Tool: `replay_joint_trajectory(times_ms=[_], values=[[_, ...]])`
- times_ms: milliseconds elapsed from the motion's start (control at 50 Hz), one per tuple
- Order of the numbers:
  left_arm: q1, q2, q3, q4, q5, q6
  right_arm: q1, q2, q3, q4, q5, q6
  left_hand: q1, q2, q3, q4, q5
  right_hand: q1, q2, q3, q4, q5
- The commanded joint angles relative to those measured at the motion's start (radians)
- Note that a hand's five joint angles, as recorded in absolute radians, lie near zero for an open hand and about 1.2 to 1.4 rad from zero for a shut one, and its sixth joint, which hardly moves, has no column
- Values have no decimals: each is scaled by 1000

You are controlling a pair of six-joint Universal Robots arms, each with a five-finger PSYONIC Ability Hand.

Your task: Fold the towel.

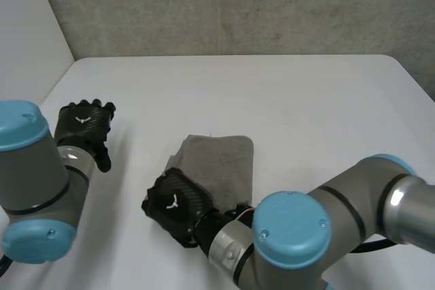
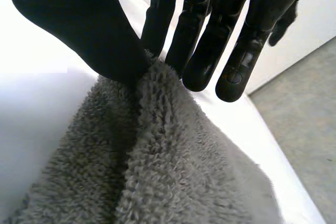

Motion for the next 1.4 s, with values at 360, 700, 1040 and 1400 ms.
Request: replay_joint_trajectory(times_ms=[360, 700, 1040, 1400], values=[[-58, 3, -20, 0, 60, -45, -231, -244, 86, 84, 199, 216, 25, 31, 27, 31, 31, 442, 222, 208, 204, 237], [-100, 4, -20, 5, 58, -47, -618, -461, 405, 109, 135, 200, 25, 31, 27, 31, 31, 442, 222, 208, 204, 237], [-113, 4, -29, 6, 57, -47, -764, -533, 456, 140, 127, 138, 23, 28, 24, 28, 28, 442, 222, 208, 204, 237], [-126, 7, -37, 5, 52, -48, -168, -372, 221, 83, 58, 122, 14, 19, 15, 19, 19, 442, 222, 208, 204, 237]])
